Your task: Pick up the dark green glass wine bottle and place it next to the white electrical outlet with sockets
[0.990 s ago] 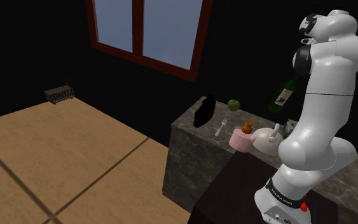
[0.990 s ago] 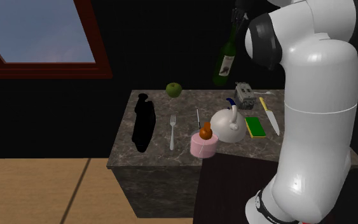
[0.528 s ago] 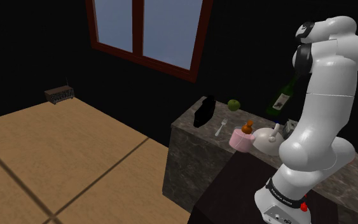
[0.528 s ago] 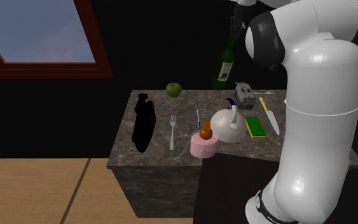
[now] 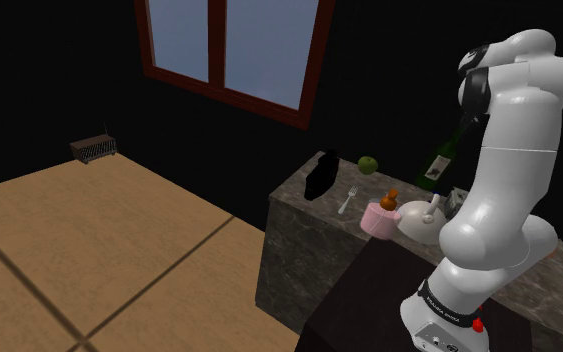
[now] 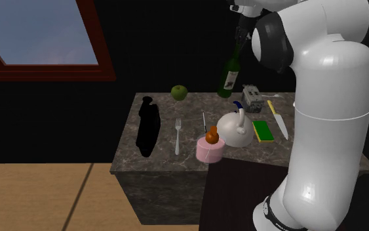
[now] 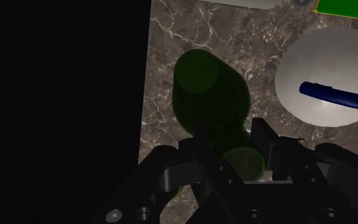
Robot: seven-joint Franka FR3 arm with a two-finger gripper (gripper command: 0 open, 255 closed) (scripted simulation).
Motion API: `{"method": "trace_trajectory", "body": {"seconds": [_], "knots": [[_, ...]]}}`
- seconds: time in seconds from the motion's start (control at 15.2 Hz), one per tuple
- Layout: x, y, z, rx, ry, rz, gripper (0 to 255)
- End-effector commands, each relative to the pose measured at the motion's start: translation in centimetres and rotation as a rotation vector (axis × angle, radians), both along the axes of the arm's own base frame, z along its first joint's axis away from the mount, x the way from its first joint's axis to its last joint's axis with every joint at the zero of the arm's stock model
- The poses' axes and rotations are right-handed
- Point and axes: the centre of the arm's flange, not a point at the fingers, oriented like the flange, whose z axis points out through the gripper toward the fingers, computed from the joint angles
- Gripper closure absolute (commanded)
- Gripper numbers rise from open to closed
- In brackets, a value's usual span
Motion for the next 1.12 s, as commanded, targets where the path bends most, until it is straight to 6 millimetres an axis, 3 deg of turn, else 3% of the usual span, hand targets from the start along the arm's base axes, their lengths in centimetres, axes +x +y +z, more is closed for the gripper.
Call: {"method": "trace_trajectory", "body": {"seconds": [0.0, 0.53, 1.06], "knots": [[0.0, 0.1, -1.1, -0.001, 0.0, 0.0, 255], [0.0, 0.1, -5.4, -0.001, 0.0, 0.0, 255], [0.0, 0.1, -5.4, -0.001, 0.0, 0.0, 255]]}}
